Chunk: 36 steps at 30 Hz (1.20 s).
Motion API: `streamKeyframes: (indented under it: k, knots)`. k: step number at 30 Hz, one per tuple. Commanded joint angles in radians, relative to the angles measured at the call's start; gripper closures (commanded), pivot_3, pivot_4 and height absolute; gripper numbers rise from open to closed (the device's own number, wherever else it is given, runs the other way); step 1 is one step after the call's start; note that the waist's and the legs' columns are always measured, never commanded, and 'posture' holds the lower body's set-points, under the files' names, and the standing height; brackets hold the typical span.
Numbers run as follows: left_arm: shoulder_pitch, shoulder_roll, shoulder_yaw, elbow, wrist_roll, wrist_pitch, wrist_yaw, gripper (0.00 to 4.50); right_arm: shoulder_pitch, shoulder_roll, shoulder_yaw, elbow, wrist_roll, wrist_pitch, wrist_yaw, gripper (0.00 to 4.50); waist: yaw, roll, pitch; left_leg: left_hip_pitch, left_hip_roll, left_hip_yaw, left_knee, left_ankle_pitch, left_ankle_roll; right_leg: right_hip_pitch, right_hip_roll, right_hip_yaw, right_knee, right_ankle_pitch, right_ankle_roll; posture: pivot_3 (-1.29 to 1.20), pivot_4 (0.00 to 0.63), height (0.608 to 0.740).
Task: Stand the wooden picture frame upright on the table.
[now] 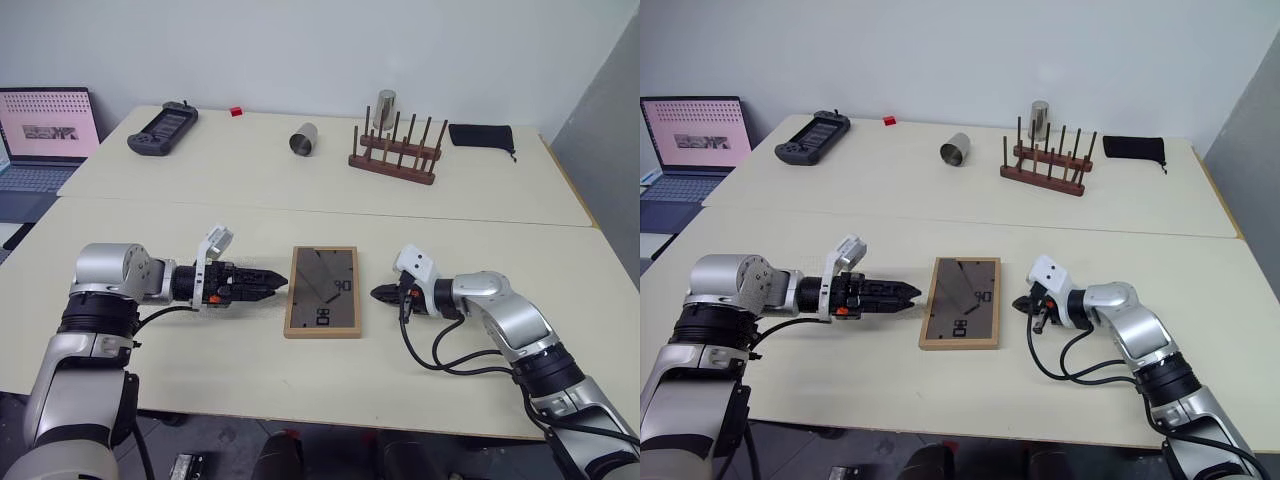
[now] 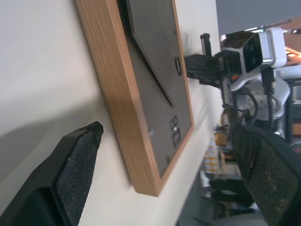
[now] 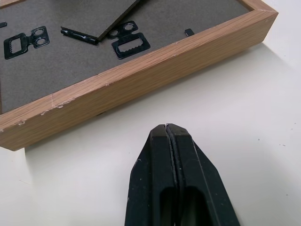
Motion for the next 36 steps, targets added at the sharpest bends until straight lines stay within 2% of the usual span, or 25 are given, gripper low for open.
streamKeyframes:
  k: [1, 8, 16, 24, 27, 36]
  knots:
    - [-0.023, -0.031, 0.021, 0.054, -0.014, 0.049, 0.051, 0.01, -0.018, 0.004, -0.013, -0.006, -0.012, -0.022, -0.002, 4.50, 0.001, 0.000, 0.000, 0.000, 0.000, 0.000, 0.000, 0.000, 0.000, 0.000, 0.000, 0.000, 0.000, 0.000, 0.000, 0.00, 0.150, 0.740]
    - [0.000, -0.073, -0.046, 0.027, 0.000, 0.019, 0.104, 0.01, -0.022, 0.036, 0.002, -0.024, -0.014, -0.008, 0.003, 4.50, 0.004, 0.000, 0.000, 0.001, -0.001, 0.000, 0.000, 0.000, 0.000, 0.001, -0.001, 0.000, 0.000, 0.000, 0.000, 0.00, 0.150, 0.740]
    - [0.013, -0.111, -0.059, 0.016, 0.013, -0.053, 0.124, 0.01, -0.050, 0.126, 0.028, -0.023, -0.035, 0.005, -0.022, 4.50, 0.011, 0.002, -0.002, 0.004, -0.002, 0.000, 0.000, 0.000, 0.000, 0.004, -0.002, 0.000, 0.000, 0.000, 0.000, 0.00, 0.150, 0.740]
    - [0.033, -0.120, -0.064, -0.074, -0.022, -0.071, 0.104, 0.01, -0.053, 0.145, 0.033, -0.022, -0.038, 0.006, -0.030, 4.50, 0.021, 0.002, -0.002, 0.006, -0.003, 0.000, 0.000, 0.000, 0.000, 0.008, -0.003, 0.000, -0.002, 0.000, 0.000, 0.00, 0.150, 0.740]
    - [0.048, -0.117, -0.043, -0.095, -0.028, -0.088, 0.105, 0.49, -0.041, 0.140, 0.033, -0.024, -0.042, 0.001, -0.030, 4.50, 0.021, 0.002, -0.002, 0.006, -0.003, 0.000, 0.000, 0.000, 0.000, 0.008, -0.003, 0.000, -0.002, 0.000, 0.000, 0.00, 0.150, 0.740]
    - [0.041, -0.121, -0.013, -0.067, -0.015, -0.139, 0.120, 2.34, -0.030, 0.141, 0.024, -0.033, -0.032, 0.005, -0.032, 4.50, 0.017, 0.002, -0.002, 0.006, -0.002, 0.000, -0.001, 0.000, 0.000, 0.007, -0.002, 0.000, -0.002, 0.000, 0.000, 0.00, 0.150, 0.740]
